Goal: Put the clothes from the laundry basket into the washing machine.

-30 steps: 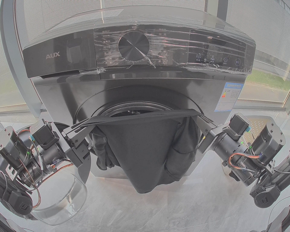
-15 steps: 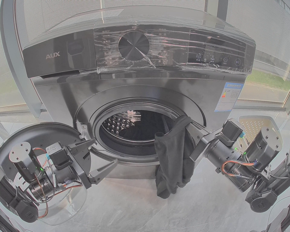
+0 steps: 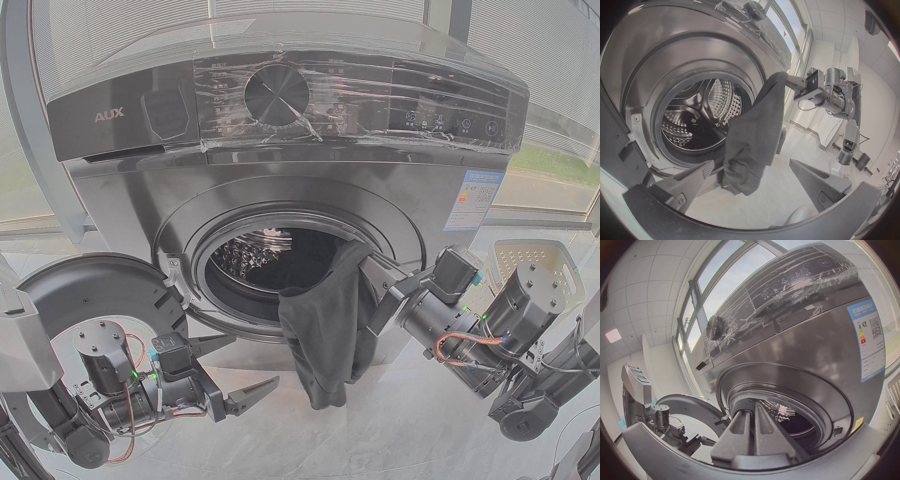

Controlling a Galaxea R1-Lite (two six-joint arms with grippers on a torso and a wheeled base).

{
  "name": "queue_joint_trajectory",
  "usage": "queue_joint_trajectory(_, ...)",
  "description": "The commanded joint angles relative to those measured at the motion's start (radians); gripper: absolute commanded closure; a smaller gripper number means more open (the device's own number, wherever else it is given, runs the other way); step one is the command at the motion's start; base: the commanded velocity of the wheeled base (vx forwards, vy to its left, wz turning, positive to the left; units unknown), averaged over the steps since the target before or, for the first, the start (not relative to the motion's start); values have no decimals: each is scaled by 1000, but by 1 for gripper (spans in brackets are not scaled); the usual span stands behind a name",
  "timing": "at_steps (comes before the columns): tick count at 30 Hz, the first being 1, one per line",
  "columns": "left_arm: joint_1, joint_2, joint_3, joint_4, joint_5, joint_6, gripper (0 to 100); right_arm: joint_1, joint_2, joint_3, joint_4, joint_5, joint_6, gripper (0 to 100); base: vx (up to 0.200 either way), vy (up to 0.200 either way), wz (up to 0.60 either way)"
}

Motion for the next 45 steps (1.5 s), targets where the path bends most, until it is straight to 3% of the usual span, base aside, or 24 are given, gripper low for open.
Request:
queue_joint_trajectory(1,-11,39,-5,-1,-1,0,0,14,9,-24,2,1,-2,100,0,0,0)
queue_joint_trajectory(7,-35,76,-13,-2,0,0,0,33,34,-57,-3,-2,-2,100,0,0,0)
queue_joint_trajectory(20,-40,245,-209,-2,36,0,0,65,58,-71,-3,-11,1,100,0,0,0)
queue_joint_trajectory(45,-69,515,-507,-2,24,-3,0,97,43,-59,-4,-17,4,100,0,0,0)
